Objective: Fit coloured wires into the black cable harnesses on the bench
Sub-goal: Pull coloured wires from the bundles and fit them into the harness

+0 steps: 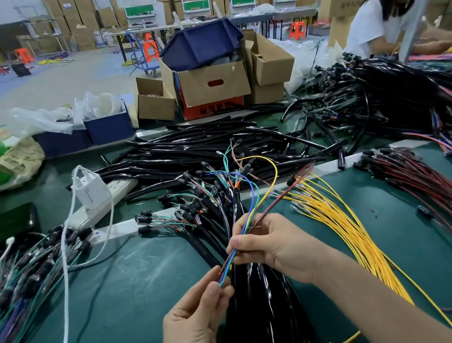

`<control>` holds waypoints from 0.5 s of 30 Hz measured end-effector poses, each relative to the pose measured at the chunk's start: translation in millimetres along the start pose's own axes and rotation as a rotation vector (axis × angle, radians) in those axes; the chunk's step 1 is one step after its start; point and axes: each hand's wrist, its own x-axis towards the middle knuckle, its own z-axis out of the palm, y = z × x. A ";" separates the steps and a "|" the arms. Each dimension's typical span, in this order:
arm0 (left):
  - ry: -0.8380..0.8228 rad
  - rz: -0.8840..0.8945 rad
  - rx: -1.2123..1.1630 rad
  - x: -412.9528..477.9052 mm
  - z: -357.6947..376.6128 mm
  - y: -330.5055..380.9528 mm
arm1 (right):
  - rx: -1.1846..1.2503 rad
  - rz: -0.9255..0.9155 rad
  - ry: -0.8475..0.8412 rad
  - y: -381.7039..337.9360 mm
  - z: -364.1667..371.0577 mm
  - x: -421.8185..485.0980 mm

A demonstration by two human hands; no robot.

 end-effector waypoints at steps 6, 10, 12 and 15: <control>-0.102 -0.072 -0.004 -2.4 -1.0 0.2 | 0.033 0.044 -0.075 -1.7 0.9 0.4; -0.088 -0.026 -0.046 -0.3 -1.9 1.8 | 0.035 0.075 -0.068 3.2 1.6 0.4; -0.089 -0.008 -0.051 0.4 -1.9 2.0 | 0.042 0.073 -0.054 5.4 1.7 0.6; -0.093 0.016 -0.020 -0.1 -0.2 1.1 | 0.028 0.063 -0.045 8.0 2.8 1.2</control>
